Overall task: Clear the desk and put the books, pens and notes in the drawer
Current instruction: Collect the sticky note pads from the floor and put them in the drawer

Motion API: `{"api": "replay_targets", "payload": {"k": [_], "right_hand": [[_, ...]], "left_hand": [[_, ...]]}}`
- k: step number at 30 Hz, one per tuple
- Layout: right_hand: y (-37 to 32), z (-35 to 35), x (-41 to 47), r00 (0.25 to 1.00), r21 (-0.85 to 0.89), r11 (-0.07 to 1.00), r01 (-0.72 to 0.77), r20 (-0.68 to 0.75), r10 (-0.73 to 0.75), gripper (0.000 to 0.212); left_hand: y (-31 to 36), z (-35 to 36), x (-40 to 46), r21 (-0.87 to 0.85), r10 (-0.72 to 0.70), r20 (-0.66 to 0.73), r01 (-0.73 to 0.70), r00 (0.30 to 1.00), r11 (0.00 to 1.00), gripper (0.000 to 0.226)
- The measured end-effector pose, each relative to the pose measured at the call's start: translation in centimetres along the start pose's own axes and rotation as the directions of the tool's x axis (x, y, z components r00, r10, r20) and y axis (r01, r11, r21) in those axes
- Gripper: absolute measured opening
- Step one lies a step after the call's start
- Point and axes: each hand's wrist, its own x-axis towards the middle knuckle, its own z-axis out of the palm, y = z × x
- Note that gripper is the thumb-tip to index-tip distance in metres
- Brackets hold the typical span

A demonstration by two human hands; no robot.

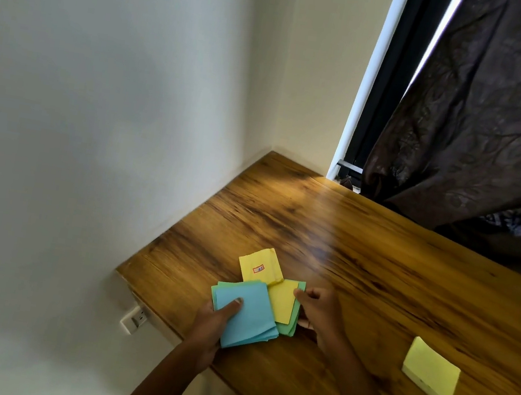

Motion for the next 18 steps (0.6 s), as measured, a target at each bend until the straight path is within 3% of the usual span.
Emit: {"api": "replay_targets", "payload": {"k": [5,11,14,18], "right_hand": [[-1.8,-1.5,-0.5,0.970,-0.213,0.954,0.211,-0.078,-0.232,0.017],[-3.9,-4.6,-1.1,0.893,-0.422,0.845,0.328,-0.155,-0.424,0.019],[-4.4,-5.8,-1.3,0.890,-0.310,0.877,0.367,-0.157,-0.428,0.020],[-4.9,-5.8,-2.5,0.962,0.141,0.952,0.271,-0.007,-0.273,0.017]], "left_hand": [[0.2,0.0,-0.1,-0.019,-0.012,0.019,0.012,1.000,1.000,0.038],[0.2,0.1,-0.3,-0.024,-0.009,0.028,0.010,1.000,1.000,0.036],[0.3,0.2,-0.5,-0.023,-0.017,0.026,0.017,1.000,1.000,0.035],[0.9,0.2,-1.1,-0.059,-0.022,0.061,0.026,0.998,0.998,0.028]]}}
